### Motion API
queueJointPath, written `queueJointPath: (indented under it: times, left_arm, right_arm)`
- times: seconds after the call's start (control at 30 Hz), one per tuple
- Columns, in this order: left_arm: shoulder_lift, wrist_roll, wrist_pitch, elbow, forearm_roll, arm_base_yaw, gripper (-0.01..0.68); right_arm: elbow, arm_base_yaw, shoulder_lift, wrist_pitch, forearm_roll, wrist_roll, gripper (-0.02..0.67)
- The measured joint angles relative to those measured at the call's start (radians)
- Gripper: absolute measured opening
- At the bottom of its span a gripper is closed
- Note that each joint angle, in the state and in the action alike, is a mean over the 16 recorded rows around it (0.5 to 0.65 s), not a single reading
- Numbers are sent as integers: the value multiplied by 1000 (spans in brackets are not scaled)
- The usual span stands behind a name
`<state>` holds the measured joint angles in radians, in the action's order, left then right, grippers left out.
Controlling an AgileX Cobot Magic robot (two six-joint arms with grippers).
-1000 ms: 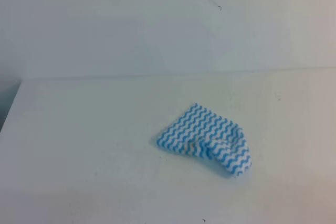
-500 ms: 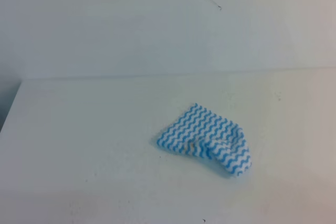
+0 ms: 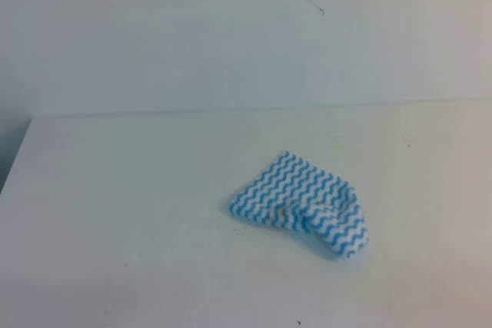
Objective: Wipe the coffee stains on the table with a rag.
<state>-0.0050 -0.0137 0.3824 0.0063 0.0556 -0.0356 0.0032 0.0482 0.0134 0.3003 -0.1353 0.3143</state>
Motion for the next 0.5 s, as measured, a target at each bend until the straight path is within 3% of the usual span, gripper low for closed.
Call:
queueJointPath:
  times: [0.5]
  left_arm:
    - [5,0,3,-6,0,0,-4]
  right_arm:
    - [0,0,-1,3,10,-115,-3]
